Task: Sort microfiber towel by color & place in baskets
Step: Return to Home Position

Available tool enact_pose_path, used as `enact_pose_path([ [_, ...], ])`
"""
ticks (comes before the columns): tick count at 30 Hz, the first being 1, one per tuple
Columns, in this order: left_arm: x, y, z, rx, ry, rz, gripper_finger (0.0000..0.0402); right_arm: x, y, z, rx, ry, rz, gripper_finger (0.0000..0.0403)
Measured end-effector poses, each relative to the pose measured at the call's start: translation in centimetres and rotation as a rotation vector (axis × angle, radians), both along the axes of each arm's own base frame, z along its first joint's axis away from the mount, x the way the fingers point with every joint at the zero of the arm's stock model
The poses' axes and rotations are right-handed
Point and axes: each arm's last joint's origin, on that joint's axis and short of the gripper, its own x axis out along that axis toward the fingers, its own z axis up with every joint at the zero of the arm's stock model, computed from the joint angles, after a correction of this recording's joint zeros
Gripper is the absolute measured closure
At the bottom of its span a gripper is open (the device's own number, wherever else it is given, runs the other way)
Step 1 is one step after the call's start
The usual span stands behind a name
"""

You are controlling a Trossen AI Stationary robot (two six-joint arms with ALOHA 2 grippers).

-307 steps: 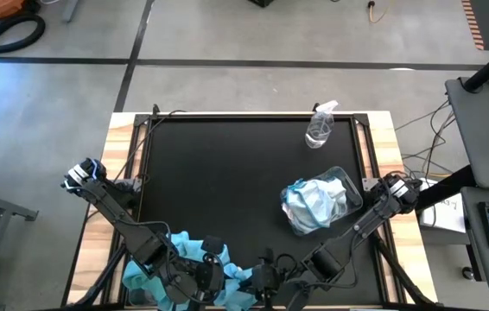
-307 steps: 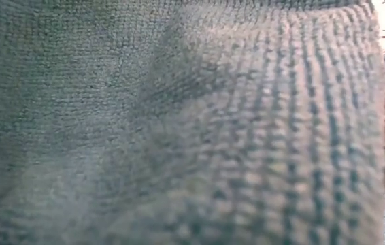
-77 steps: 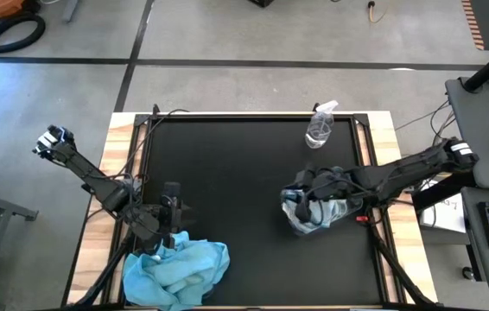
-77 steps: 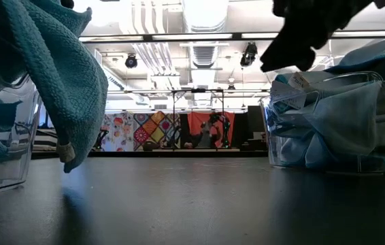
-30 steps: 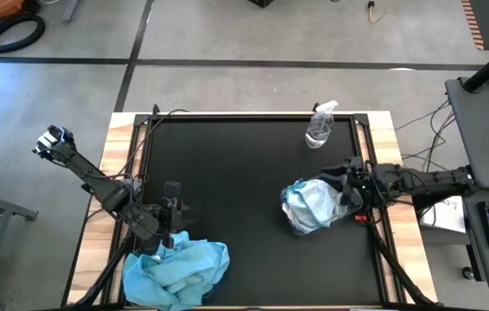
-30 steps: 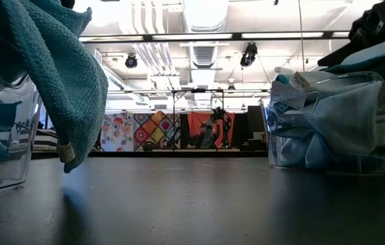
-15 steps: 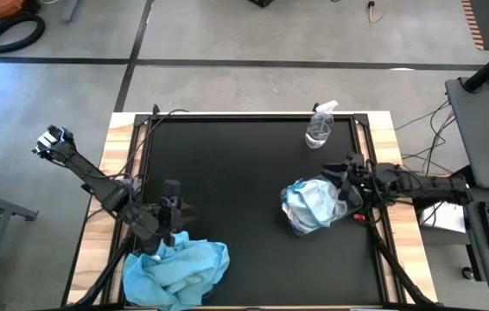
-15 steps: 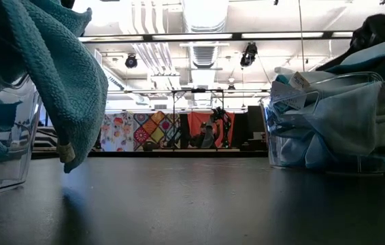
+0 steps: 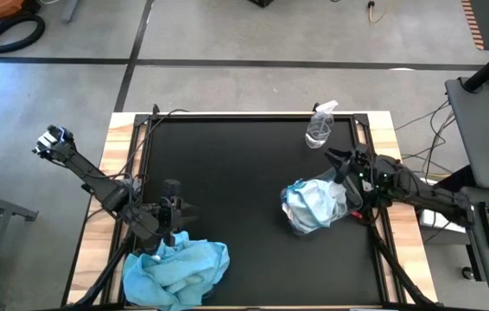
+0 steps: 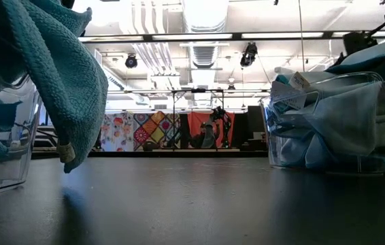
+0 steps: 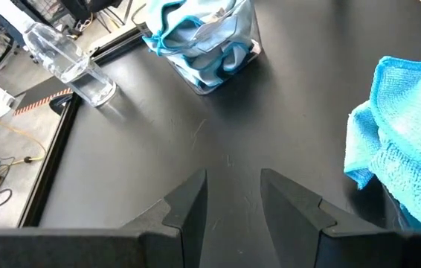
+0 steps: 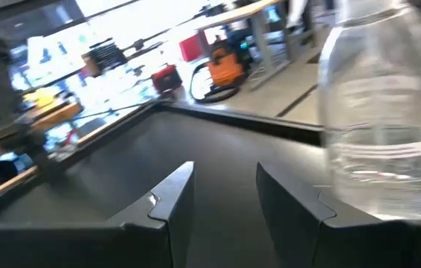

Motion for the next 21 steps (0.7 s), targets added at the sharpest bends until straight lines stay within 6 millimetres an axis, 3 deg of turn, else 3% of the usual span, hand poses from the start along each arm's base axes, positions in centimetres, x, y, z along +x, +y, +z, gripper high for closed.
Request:
enact_pose_path([
  [6, 0.01, -0.01, 0.03, -0.002, -0.002, 0.0, 0.029, -0.27, -0.63, -0.04, 0.001, 0.004, -0.076, 0.0264],
  [21, 0.2, -0.16, 0.33, -0.035, -0.036, 0.003, 0.029, -0.21, -0.67, 0.13, 0.009, 0.025, -0.078, 0.0264],
])
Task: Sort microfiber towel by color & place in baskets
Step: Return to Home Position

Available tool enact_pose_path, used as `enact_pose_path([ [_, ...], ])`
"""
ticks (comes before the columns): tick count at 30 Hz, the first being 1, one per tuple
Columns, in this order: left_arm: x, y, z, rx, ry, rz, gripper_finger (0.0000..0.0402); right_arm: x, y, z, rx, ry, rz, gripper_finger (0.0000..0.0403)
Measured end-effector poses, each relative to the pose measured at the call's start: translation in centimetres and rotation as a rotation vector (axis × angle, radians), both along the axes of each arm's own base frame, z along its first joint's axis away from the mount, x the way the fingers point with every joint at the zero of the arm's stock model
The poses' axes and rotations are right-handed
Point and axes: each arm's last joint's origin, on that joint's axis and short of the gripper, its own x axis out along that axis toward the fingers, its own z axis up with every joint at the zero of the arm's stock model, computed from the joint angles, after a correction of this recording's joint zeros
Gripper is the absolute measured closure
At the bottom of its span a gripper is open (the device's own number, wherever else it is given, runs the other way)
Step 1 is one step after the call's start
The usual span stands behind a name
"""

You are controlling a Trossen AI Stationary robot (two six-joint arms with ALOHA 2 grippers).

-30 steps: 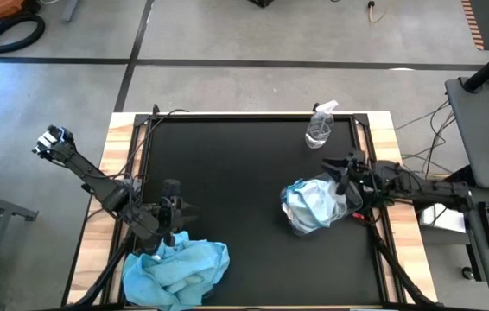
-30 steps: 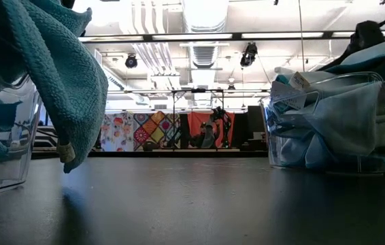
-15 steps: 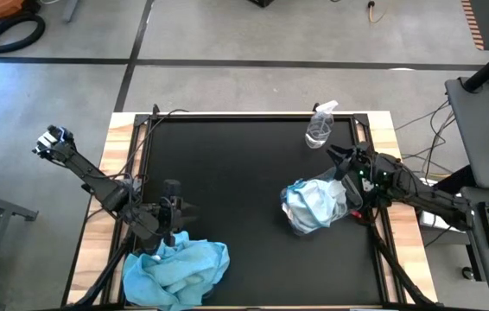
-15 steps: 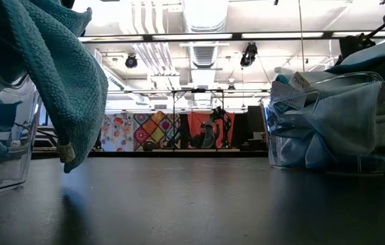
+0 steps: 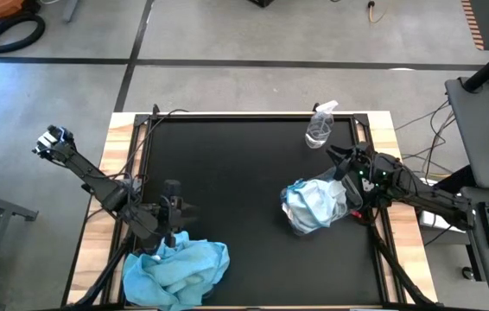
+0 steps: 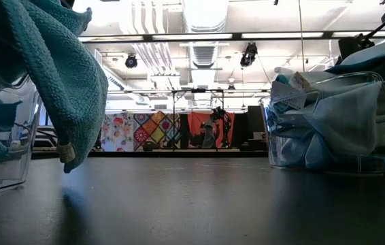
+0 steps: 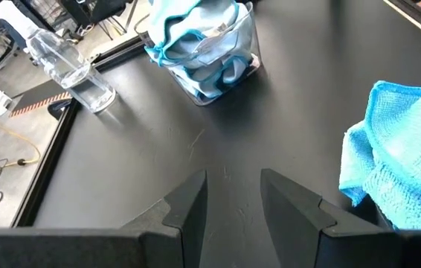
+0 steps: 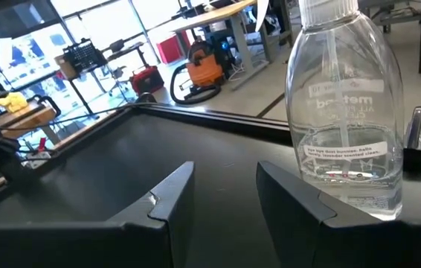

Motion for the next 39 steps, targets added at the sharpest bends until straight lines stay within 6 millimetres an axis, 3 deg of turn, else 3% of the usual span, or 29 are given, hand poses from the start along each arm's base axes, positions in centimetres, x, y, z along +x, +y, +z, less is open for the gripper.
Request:
enact_pose_path([
  [7, -0.5, 0.3, 0.4, -0.06, -0.067, -0.088, 0.029, 0.0, 0.0, 0.0, 0.0, -0.001, 0.0, 0.0264],
  [12, -1.6, 1.8, -1.4, -0.096, -0.181, -0.231, 0.029, 0.0, 0.0, 0.1, 0.0, -0.001, 0.001, 0.0264],
  [18, -2.8, 3.8, -3.6, -0.125, -0.261, -0.168, 0.029, 0.0, 0.0, 0.1, -0.001, -0.001, 0.001, 0.0264],
  [33, -4.3, 6.6, -4.5, -0.051, -0.357, -0.074, 0.029, 0.0, 0.0, 0.1, -0.001, -0.001, 0.001, 0.0264],
  [39, -5.2, 7.5, -5.2, -0.006, -0.407, 0.085, 0.029, 0.0, 0.0, 0.1, -0.001, -0.002, 0.001, 0.0264],
])
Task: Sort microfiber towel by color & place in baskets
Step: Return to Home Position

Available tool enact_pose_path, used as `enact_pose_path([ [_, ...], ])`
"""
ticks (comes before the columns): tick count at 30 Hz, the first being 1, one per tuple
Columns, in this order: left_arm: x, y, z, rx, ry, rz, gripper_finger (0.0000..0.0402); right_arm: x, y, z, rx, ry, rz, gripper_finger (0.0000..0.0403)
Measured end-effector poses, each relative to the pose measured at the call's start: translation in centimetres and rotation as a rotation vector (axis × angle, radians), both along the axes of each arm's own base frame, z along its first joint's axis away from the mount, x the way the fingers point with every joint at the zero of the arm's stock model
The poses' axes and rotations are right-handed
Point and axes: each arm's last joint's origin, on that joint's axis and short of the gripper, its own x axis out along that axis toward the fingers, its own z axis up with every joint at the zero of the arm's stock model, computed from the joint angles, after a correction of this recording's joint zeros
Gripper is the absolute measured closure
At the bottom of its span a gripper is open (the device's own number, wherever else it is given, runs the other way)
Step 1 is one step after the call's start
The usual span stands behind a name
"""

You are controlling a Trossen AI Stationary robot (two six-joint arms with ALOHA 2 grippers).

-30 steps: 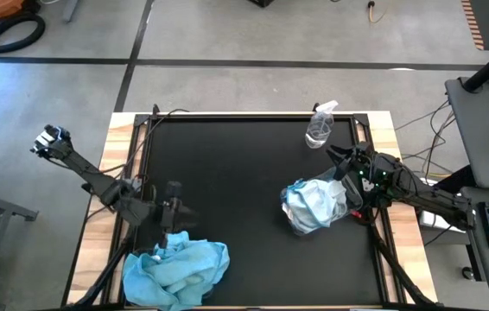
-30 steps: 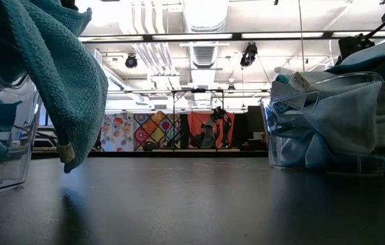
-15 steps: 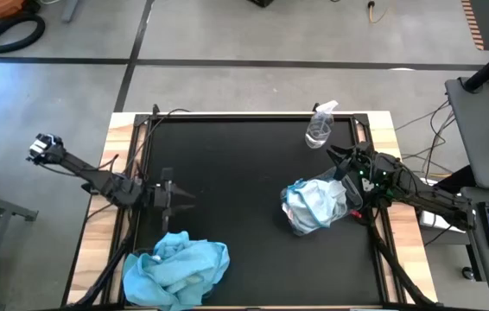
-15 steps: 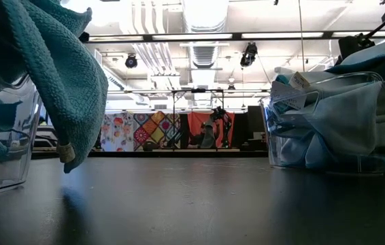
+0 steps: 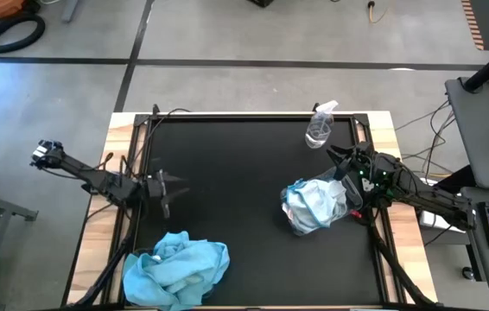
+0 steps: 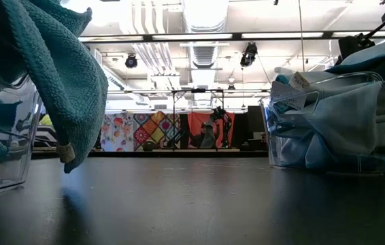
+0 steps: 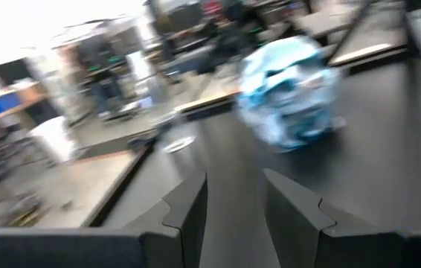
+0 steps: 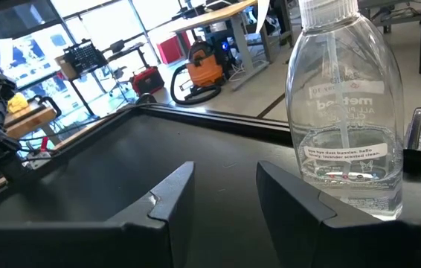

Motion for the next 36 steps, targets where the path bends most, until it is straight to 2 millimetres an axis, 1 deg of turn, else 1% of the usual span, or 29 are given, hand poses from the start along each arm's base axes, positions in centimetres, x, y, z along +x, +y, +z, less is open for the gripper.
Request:
enact_pose_path([
  [3, -0.5, 0.5, -0.9, -0.001, -0.013, 0.123, 0.029, 0.0, 0.0, 0.0, 0.0, 0.0, 0.0, 0.0264],
  [6, -0.9, 0.9, -1.5, -0.022, -0.046, 0.193, 0.029, 0.0, 0.0, 0.0, 0.0, 0.0, 0.0, 0.0264],
  [10, -1.2, 1.0, -1.9, -0.035, -0.068, 0.196, 0.029, 0.0, 0.0, 0.0, 0.0, 0.0, 0.0, 0.0264],
  [24, -1.5, 1.6, -1.6, -0.043, -0.115, 0.23, 0.029, 0.0, 0.0, 0.0, 0.0, 0.0, 0.0, 0.0264],
  [27, -1.6, 1.6, -1.9, -0.045, -0.129, 0.231, 0.029, 0.0, 0.0, 0.0, 0.0, 0.0, 0.0, 0.0264],
  [31, -1.7, 1.7, -2.8, -0.056, -0.153, 0.234, 0.029, 0.0, 0.0, 0.0, 0.0, 0.0, 0.0, 0.0264],
  [36, -1.8, 1.9, -2.6, -0.052, -0.165, 0.25, 0.029, 0.0, 0.0, 0.0, 0.0, 0.0, 0.0, 0.0264],
])
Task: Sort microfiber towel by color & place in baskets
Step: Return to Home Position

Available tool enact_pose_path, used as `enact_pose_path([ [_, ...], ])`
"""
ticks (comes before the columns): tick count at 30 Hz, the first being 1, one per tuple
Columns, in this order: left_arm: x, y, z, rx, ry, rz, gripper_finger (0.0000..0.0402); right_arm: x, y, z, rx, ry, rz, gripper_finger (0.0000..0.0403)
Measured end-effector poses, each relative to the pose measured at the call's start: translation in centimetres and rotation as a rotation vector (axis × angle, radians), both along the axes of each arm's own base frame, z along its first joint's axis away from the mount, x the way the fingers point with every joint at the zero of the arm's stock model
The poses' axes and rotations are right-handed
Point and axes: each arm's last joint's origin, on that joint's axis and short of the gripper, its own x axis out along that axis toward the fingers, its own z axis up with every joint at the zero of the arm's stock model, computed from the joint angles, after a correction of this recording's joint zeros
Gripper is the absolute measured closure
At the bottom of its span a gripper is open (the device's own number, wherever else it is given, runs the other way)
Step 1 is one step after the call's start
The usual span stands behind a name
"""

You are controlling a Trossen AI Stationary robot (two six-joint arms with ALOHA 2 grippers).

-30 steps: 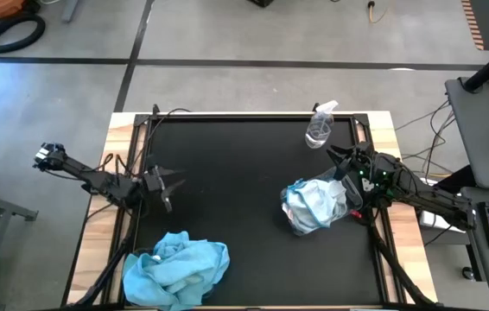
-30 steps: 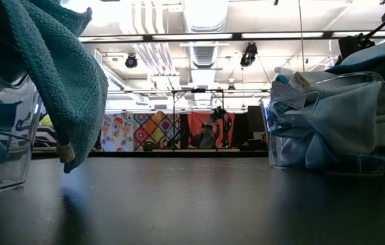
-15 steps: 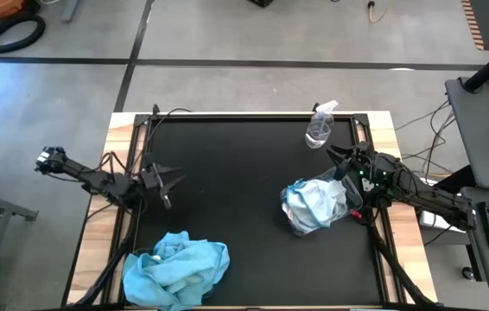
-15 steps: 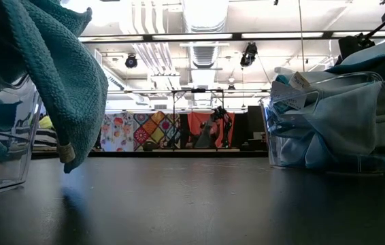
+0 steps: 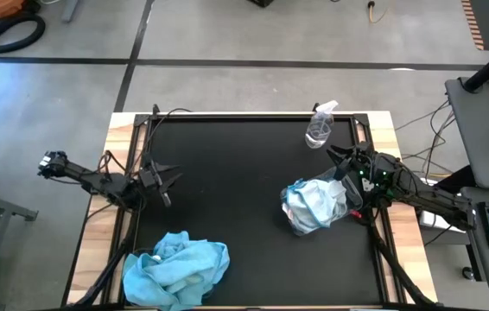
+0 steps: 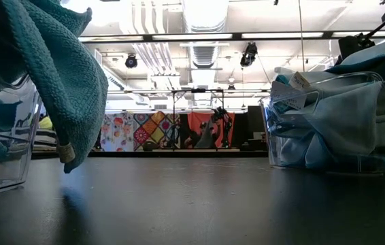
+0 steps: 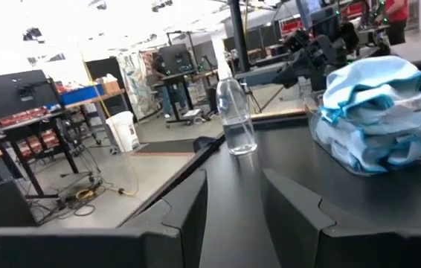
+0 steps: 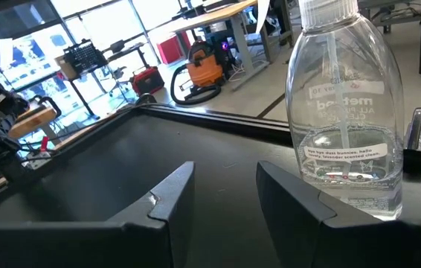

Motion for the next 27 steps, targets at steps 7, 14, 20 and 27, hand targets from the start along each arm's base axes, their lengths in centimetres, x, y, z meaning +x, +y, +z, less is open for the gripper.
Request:
enact_pose_path([
  [7, -0.2, 1.2, 0.4, 0.005, -0.041, 0.116, 0.029, 0.0, 0.0, 0.0, 0.0, 0.0, 0.0, 0.0264],
  [14, -0.6, 3.3, 0.3, -0.114, -0.129, 0.325, 0.029, 0.0, 0.0, 0.0, 0.0, 0.0, 0.0, 0.0264],
  [20, -1.1, 5.0, 0.1, -0.188, -0.19, 0.5, 0.029, 0.0, 0.0, 0.0, 0.0, 0.0, 0.0, 0.0264],
  [27, -1.5, 6.0, -0.6, -0.269, -0.22, 0.613, 0.029, 0.0, 0.0, 0.0, 0.0, 0.0, 0.0, 0.0264],
])
